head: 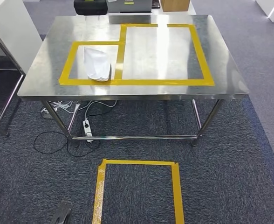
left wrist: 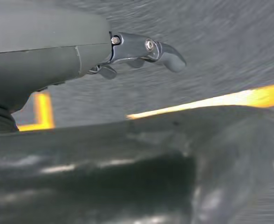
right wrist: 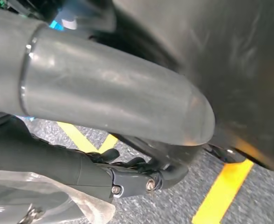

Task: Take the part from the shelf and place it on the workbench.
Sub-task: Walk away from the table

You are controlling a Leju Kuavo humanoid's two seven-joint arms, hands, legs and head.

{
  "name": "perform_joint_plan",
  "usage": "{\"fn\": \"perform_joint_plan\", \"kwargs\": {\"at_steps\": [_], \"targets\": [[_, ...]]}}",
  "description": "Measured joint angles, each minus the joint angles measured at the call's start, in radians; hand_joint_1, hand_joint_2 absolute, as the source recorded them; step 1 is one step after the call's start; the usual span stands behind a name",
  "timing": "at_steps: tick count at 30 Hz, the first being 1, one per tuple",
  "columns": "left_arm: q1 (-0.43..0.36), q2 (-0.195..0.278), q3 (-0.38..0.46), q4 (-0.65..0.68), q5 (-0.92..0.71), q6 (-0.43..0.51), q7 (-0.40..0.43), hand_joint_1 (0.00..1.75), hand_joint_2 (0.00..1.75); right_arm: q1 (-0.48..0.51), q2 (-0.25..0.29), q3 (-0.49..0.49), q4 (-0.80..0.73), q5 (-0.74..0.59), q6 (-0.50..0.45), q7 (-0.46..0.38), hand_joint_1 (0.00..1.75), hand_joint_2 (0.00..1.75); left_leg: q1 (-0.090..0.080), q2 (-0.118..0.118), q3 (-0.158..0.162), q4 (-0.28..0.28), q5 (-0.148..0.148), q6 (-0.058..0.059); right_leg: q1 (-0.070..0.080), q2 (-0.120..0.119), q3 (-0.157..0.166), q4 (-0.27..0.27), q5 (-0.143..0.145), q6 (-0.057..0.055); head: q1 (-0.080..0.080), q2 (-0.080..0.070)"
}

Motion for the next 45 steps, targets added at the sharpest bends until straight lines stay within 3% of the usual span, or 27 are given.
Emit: {"fn": "perform_joint_plan", "kwargs": {"at_steps": [1,3,4,6,8,9,10,11,13,15,16,18,19,21,23,24,25,26,28,30,32,33,35,38,40,42,45], "targets": [[0.002,-0.004,-0.008,0.022,-0.025,-0.002,0.016,0.00,0.00,0.000,0.000,0.000,0.000,0.001,0.000,0.001,0.00,0.00,-0.001,-0.001,-0.006,0.003,0.009,-0.006,0.002,0.001,0.017,-0.034,-0.011,-0.006,0.000,0.000],[0.003,-0.014,-0.023,0.058,-0.057,-0.005,0.033,0.00,0.00,0.001,-0.001,0.002,0.001,0.005,-0.004,0.004,0.00,0.00,0.002,-0.005,-0.013,0.002,0.023,-0.018,0.002,-0.002,0.004,-0.044,-0.004,-0.022,0.000,0.000],[0.003,-0.019,-0.030,0.072,-0.066,-0.006,0.039,0.00,0.00,0.000,-0.001,0.003,0.001,0.008,-0.008,0.005,0.00,0.00,0.003,-0.007,-0.019,0.009,0.009,-0.024,0.002,-0.005,-0.006,-0.044,0.006,-0.032,0.000,0.000],[0.002,-0.028,-0.043,0.092,-0.078,-0.007,0.048,0.00,0.00,0.000,-0.001,0.005,0.003,0.014,-0.016,0.007,0.00,0.00,0.008,-0.011,-0.034,0.073,-0.079,-0.035,0.000,-0.010,-0.031,-0.044,0.031,-0.046,-0.004,0.000],[-0.003,-0.035,-0.051,0.104,-0.082,-0.008,0.054,0.00,0.00,0.001,-0.002,0.008,0.003,0.020,-0.023,0.007,0.00,0.00,0.011,-0.011,-0.049,0.199,-0.182,-0.043,0.003,-0.013,-0.057,-0.042,0.056,-0.051,-0.008,0.000],[-0.007,-0.037,-0.054,0.109,-0.083,-0.008,0.057,0.00,0.00,0.001,-0.002,0.010,0.003,0.023,-0.026,0.007,0.00,0.00,0.011,-0.011,-0.048,0.252,-0.200,-0.045,0.003,-0.015,-0.071,-0.038,0.067,-0.051,-0.007,0.000],[-0.011,-0.039,-0.057,0.113,-0.083,-0.009,0.060,0.00,0.00,0.000,-0.003,0.011,0.003,0.026,-0.028,0.006,0.00,0.00,0.012,-0.011,-0.037,0.280,-0.192,-0.046,0.004,-0.016,-0.087,-0.033,0.079,-0.050,-0.008,0.000],[-0.014,-0.041,-0.061,0.115,-0.085,-0.010,0.062,0.00,0.00,-0.001,-0.004,0.013,0.003,0.028,-0.030,0.006,0.00,0.00,0.012,-0.011,-0.013,0.274,-0.166,-0.045,0.004,-0.017,-0.103,-0.027,0.089,-0.049,-0.007,0.000],[-0.020,-0.043,-0.067,0.116,-0.084,-0.016,0.066,0.00,0.00,-0.003,-0.005,0.017,0.003,0.033,-0.032,0.004,0.00,0.00,0.012,-0.012,0.083,0.159,-0.124,-0.037,0.005,-0.017,-0.137,-0.013,0.106,-0.044,-0.008,0.000],[-0.027,-0.045,-0.068,0.118,-0.071,-0.024,0.064,0.00,0.00,-0.004,-0.005,0.022,0.002,0.036,-0.037,0.001,0.00,0.00,0.008,-0.014,0.175,0.017,-0.135,-0.026,0.007,-0.017,-0.158,-0.002,0.122,-0.035,-0.007,0.000],[-0.029,-0.046,-0.067,0.120,-0.062,-0.027,0.063,0.00,0.00,-0.005,-0.005,0.024,0.002,0.037,-0.040,-0.001,0.00,0.00,0.005,-0.014,0.194,-0.020,-0.146,-0.020,0.007,-0.018,-0.162,-0.001,0.131,-0.029,-0.007,0.000],[-0.030,-0.049,-0.065,0.124,-0.047,-0.031,0.060,0.00,0.00,-0.005,-0.006,0.025,0.003,0.035,-0.042,-0.005,0.00,0.00,0.003,-0.013,0.187,-0.033,-0.136,-0.007,0.004,-0.018,-0.168,-0.003,0.147,-0.015,-0.008,0.000],[-0.031,-0.050,-0.065,0.127,-0.043,-0.032,0.060,0.00,0.00,-0.004,-0.007,0.025,0.003,0.034,-0.043,-0.006,0.00,0.00,0.004,-0.011,0.176,-0.035,-0.125,0.001,0.003,-0.015,-0.176,0.003,0.137,-0.009,-0.009,0.000],[-0.031,-0.053,-0.064,0.130,-0.040,-0.033,0.060,0.00,0.00,-0.003,-0.009,0.025,0.004,0.031,-0.043,-0.007,0.00,0.00,0.007,-0.008,0.145,-0.039,-0.096,0.016,0.001,-0.009,-0.201,0.058,0.059,0.001,-0.005,0.000],[-0.031,-0.054,-0.064,0.132,-0.048,-0.028,0.066,0.00,0.00,-0.004,-0.011,0.025,0.004,0.025,-0.043,-0.005,0.00,0.00,0.006,-0.006,0.111,-0.039,-0.072,0.023,0.000,-0.006,-0.229,0.176,-0.041,0.008,-0.001,0.000],[-0.030,-0.055,-0.064,0.132,-0.054,-0.024,0.072,0.00,0.00,-0.005,-0.011,0.025,0.004,0.020,-0.043,-0.001,0.00,0.00,0.005,-0.002,0.095,-0.038,-0.060,0.023,-0.001,-0.006,-0.236,0.236,-0.056,0.012,-0.001,0.000],[-0.030,-0.056,-0.065,0.133,-0.060,-0.019,0.078,0.00,0.00,-0.005,-0.012,0.025,0.004,0.016,-0.043,0.003,0.00,0.00,0.005,0.004,0.079,-0.037,-0.049,0.022,-0.001,-0.006,-0.235,0.277,-0.041,0.015,-0.001,0.000],[-0.030,-0.057,-0.065,0.133,-0.065,-0.016,0.085,0.00,0.00,-0.006,-0.012,0.025,0.004,0.012,-0.043,0.008,0.00,0.00,0.005,0.011,0.063,-0.036,-0.038,0.020,-0.002,-0.007,-0.222,0.290,-0.007,0.018,-0.001,0.000],[-0.029,-0.059,-0.065,0.134,-0.072,-0.013,0.094,0.00,0.00,-0.008,-0.012,0.025,0.004,0.008,-0.043,0.017,0.00,0.00,0.005,0.027,0.038,-0.028,-0.022,0.013,-0.004,-0.024,-0.146,0.214,0.054,0.021,-0.001,0.000],[-0.030,-0.061,-0.066,0.135,-0.077,-0.011,0.101,0.00,0.00,-0.013,-0.013,0.025,0.003,0.008,-0.043,0.024,0.00,0.00,0.002,0.042,0.023,-0.011,-0.013,0.003,-0.003,-0.058,-0.032,0.052,0.035,0.016,0.000,0.000],[-0.031,-0.062,-0.066,0.136,-0.081,-0.010,0.107,0.00,0.00,-0.017,-0.014,0.025,0.003,0.008,-0.042,0.029,0.00,0.00,0.001,0.061,0.016,0.003,-0.006,-0.008,0.001,-0.067,0.022,-0.043,-0.007,0.001,0.001,0.000],[-0.033,-0.062,-0.067,0.136,-0.082,-0.010,0.109,0.00,0.00,-0.016,-0.014,0.025,0.003,0.007,-0.041,0.030,0.00,0.00,0.001,0.071,0.015,0.005,-0.002,-0.014,0.001,-0.059,0.018,-0.051,-0.013,-0.010,0.000,0.000],[-0.034,-0.062,-0.067,0.136,-0.083,-0.010,0.110,0.00,0.00,-0.012,-0.015,0.025,0.003,0.007,-0.040,0.034,0.00,0.00,0.006,0.057,0.008,0.023,-0.028,-0.028,0.000,-0.043,0.006,-0.050,-0.003,-0.027,-0.001,0.000],[-0.030,-0.062,-0.067,0.138,-0.086,-0.010,0.110,0.00,0.00,-0.011,-0.016,0.024,0.003,0.007,-0.037,0.039,0.00,0.00,0.011,0.002,-0.030,0.171,-0.155,-0.041,0.000,-0.019,-0.014,-0.049,0.018,-0.040,-0.003,0.000],[-0.028,-0.062,-0.067,0.139,-0.089,-0.010,0.110,0.00,0.00,-0.010,-0.016,0.024,0.003,0.007,-0.036,0.040,0.00,0.00,0.011,-0.007,-0.044,0.263,-0.194,-0.041,0.002,0.002,-0.024,-0.046,0.028,-0.042,-0.003,0.000],[-0.029,-0.062,-0.067,0.140,-0.092,-0.009,0.110,0.00,0.00,-0.010,-0.016,0.024,0.003,0.007,-0.035,0.042,0.00,0.00,0.010,-0.013,-0.009,0.232,-0.157,-0.034,0.005,0.025,-0.029,-0.040,0.033,-0.041,-0.003,0.000],[-0.030,-0.061,-0.067,0.141,-0.094,-0.009,0.110,0.00,0.00,-0.013,-0.016,0.024,0.003,0.007,-0.031,0.045,0.00,0.00,0.012,-0.075,0.088,0.061,-0.083,-0.014,0.005,0.062,-0.045,-0.026,0.035,-0.036,-0.001,0.000]]}}
